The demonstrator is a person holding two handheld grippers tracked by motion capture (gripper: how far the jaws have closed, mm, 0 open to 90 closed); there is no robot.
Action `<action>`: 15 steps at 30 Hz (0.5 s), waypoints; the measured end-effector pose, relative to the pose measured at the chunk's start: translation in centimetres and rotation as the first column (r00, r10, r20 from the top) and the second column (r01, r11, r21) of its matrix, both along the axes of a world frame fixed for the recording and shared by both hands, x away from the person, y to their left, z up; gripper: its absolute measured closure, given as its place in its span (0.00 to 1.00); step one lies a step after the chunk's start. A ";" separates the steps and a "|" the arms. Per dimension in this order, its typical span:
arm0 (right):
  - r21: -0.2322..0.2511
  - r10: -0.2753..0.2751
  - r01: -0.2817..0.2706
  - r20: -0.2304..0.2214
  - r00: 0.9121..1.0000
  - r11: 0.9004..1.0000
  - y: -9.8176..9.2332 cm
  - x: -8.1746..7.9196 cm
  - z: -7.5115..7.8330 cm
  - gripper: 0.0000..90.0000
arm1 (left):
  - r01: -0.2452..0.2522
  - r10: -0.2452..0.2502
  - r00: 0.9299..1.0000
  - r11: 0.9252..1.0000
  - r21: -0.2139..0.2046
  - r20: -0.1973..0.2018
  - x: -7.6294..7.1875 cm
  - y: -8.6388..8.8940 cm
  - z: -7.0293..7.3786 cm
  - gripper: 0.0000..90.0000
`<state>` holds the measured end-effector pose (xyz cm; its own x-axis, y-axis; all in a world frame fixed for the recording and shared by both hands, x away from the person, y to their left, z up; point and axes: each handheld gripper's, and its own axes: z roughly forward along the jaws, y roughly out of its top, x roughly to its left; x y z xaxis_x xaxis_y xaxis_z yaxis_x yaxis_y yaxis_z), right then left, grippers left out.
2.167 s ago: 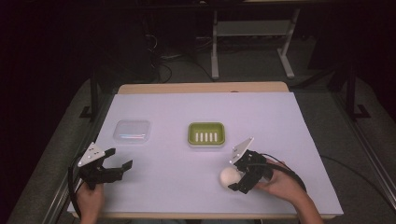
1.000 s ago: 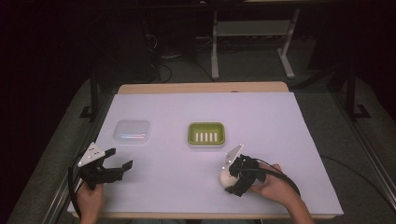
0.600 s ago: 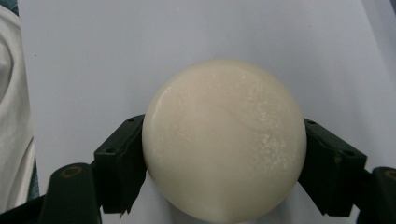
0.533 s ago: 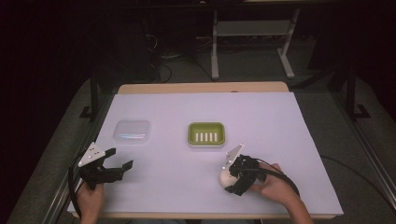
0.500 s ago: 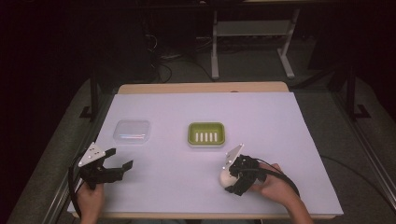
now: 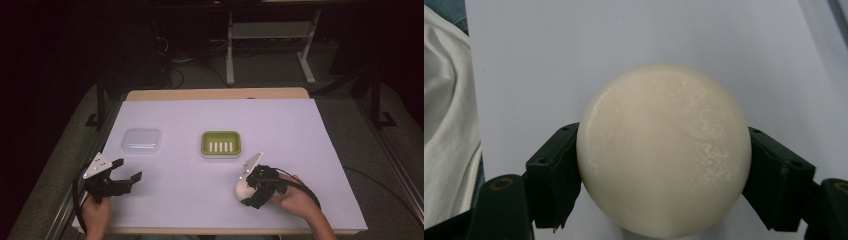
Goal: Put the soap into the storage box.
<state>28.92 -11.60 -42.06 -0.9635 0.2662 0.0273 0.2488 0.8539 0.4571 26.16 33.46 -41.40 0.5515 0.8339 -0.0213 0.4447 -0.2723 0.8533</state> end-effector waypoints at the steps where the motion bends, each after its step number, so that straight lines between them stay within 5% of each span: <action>1: 0.005 0.001 -0.001 0.000 1.000 1.000 0.0 0.0 0.2 0.27 | -0.001 0.001 1.000 1.000 0.000 -0.001 0.0 0.0 0.0 0.16; 15: 0.044 0.004 -0.004 -0.003 1.000 0.999 -0.1 1.4 2.2 0.27 | -0.004 0.003 1.000 1.000 -0.005 -0.001 0.0 0.0 0.0 0.16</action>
<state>30.29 -11.73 -39.87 -0.9644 0.2611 0.0417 0.2471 0.8339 0.4935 26.13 33.49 -41.38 0.5486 0.8357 -0.0267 0.4469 -0.2661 0.8541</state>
